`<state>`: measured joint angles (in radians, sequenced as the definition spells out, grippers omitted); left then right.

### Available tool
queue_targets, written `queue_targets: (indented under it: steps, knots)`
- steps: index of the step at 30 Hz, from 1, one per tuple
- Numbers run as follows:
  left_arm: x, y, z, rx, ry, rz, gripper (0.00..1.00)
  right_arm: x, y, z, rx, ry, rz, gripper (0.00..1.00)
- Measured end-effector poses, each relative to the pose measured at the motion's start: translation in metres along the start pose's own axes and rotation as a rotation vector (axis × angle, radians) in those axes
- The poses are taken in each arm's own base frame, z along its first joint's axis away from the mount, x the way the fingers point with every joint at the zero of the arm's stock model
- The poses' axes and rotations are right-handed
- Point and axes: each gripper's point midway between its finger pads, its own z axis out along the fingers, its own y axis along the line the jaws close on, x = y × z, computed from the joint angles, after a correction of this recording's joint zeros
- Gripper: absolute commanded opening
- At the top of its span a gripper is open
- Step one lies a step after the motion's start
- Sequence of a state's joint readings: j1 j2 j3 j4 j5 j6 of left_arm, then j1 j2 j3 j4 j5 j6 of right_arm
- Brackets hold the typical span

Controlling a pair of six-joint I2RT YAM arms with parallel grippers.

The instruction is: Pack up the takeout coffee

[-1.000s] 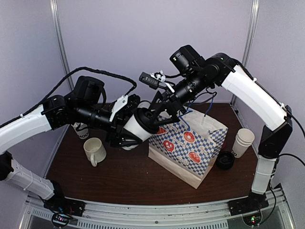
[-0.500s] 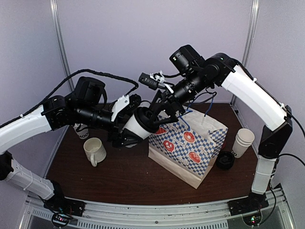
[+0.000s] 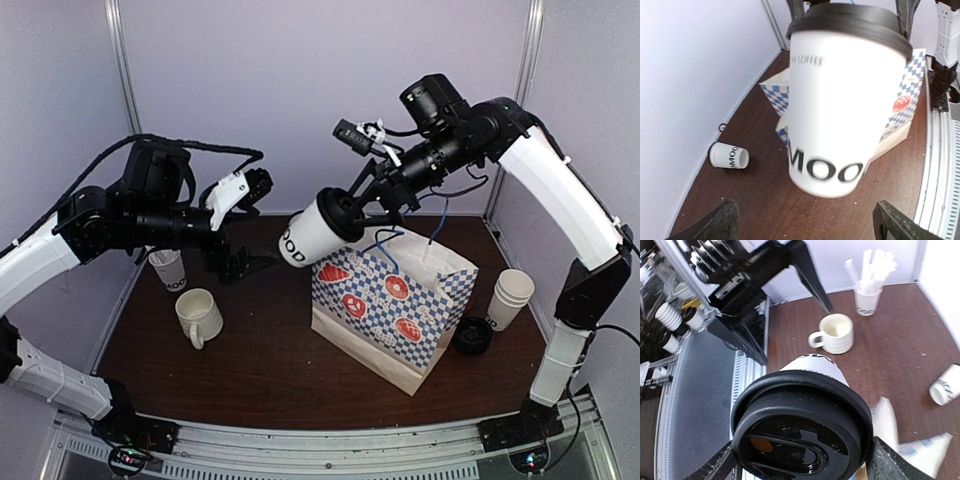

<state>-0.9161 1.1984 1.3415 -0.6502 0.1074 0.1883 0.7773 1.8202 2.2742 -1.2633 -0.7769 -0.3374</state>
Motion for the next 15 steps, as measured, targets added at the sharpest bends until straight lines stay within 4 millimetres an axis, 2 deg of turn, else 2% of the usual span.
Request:
queue_targets:
  steps: [1,4,7,9,12,15]
  knots:
    - [-0.006,0.007,-0.002,-0.031,0.001,0.013,0.97,-0.002,-0.006,-0.013,0.028,-0.018,0.006,0.65]
    - [-0.039,0.036,0.000,-0.101,-0.009,0.033,0.97,-0.007,-0.024,-0.054,0.120,-0.080,0.018,0.65]
    - [-0.071,0.072,0.018,-0.131,-0.031,-0.002,0.91,-0.008,-0.039,-0.103,0.227,-0.147,0.035,0.65]
    - [-0.087,0.098,0.038,-0.126,-0.047,-0.045,0.90,-0.007,-0.045,-0.131,0.294,-0.185,0.041,0.65]
    - [-0.094,0.115,0.070,-0.055,-0.046,-0.090,0.92,-0.002,-0.043,-0.168,0.386,-0.230,0.045,0.66]
    - [-0.094,0.108,0.108,0.063,-0.054,-0.118,0.93,0.010,-0.038,-0.196,0.476,-0.261,0.049,0.67]
